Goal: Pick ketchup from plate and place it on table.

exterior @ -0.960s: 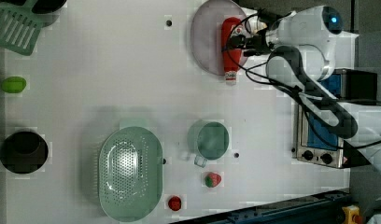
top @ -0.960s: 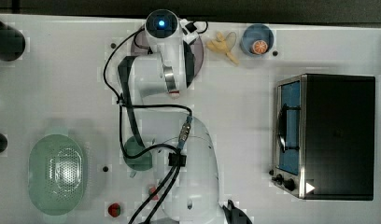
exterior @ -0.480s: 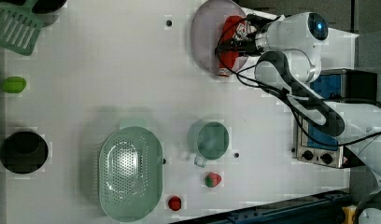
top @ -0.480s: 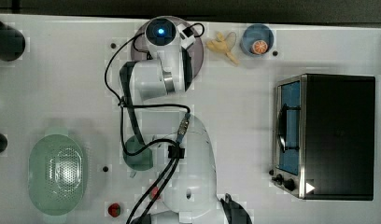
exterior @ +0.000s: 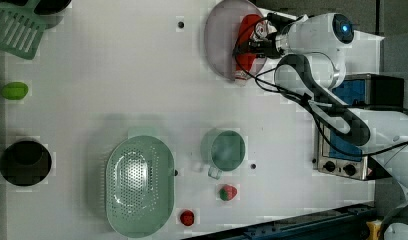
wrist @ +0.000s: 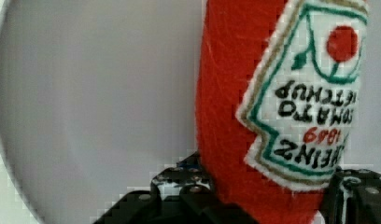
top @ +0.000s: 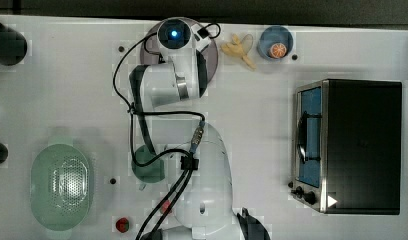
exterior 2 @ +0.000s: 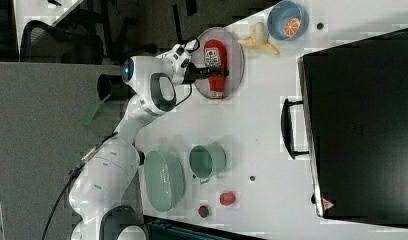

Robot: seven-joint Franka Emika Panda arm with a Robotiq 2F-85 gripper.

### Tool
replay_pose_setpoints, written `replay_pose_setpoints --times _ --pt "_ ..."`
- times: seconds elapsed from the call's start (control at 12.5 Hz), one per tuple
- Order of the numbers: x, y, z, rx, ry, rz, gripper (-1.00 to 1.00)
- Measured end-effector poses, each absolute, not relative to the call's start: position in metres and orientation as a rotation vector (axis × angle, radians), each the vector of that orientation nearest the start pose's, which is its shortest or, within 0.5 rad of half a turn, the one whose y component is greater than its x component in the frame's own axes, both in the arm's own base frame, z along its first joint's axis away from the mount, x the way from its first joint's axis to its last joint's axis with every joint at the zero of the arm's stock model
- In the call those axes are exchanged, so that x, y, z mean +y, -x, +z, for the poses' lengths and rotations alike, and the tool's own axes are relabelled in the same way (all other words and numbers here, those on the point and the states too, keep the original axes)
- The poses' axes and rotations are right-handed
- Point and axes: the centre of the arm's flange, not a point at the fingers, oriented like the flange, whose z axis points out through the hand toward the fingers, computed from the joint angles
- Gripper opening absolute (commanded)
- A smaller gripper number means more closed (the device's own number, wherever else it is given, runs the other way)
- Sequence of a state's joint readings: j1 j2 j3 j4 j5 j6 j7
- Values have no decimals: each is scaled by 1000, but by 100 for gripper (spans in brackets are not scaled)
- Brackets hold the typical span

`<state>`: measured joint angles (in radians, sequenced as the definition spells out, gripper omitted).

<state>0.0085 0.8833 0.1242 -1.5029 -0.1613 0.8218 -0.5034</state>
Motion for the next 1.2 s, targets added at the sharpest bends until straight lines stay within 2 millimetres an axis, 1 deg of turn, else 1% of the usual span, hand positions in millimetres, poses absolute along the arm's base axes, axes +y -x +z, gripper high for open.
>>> replay_pose_setpoints --times 0.16,0.32,0.4,0.48,0.64,0.8,0.96,1.04,1.12,1.2 --pt "77 -707 155 127 3155 -27 19" --pt "73 -707 179 135 3170 20 19" --pt "71 -708 197 139 3179 46 19" --pt "68 -709 219 149 3189 65 19" --pt "63 -713 274 164 3195 4 19" --pt "55 -711 340 198 3176 -116 19" --pt "42 -692 399 300 3088 -173 19" --pt "33 -680 424 322 3078 -209 19" --pt "25 -667 444 343 3074 -231 19" --pt "16 -655 458 363 3075 -254 19"
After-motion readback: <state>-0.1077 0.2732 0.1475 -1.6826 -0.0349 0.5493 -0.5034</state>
